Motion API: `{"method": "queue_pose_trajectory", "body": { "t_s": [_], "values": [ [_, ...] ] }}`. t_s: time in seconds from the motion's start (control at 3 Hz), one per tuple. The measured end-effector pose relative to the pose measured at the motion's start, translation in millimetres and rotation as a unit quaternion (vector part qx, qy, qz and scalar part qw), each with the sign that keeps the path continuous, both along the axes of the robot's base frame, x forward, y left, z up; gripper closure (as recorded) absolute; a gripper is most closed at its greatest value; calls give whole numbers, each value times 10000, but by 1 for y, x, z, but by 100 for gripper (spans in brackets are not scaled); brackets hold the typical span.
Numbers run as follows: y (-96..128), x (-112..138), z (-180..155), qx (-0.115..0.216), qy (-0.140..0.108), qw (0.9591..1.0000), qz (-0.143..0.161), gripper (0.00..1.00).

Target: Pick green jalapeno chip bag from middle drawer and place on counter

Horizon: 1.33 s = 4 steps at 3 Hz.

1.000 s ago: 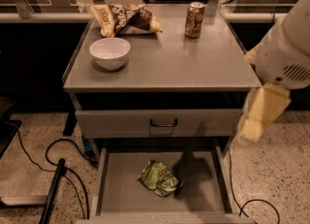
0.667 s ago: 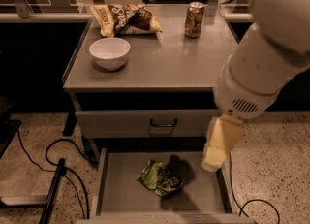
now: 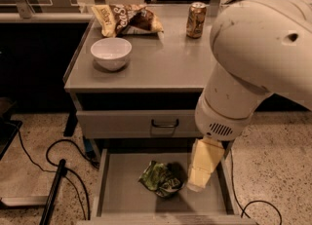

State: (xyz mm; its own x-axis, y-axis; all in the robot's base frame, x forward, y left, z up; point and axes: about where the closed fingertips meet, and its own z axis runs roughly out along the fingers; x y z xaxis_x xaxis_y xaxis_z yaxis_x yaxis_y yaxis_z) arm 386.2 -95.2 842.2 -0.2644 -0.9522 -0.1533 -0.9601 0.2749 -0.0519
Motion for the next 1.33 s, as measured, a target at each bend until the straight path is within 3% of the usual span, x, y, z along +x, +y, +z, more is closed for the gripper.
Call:
{"method": "queue_pose_trajectory", "body": {
  "t_s": [0.33, 0.67, 1.0, 1.33],
  "values": [
    [2, -3, -19, 43, 67, 9998, -180, 0],
    [-1, -3, -79, 191, 344, 9965, -744, 0],
    [-19, 7, -138, 424, 522, 9853, -1570, 0],
    [-19, 7, -138, 423, 523, 9853, -1569, 0]
  ]
}}
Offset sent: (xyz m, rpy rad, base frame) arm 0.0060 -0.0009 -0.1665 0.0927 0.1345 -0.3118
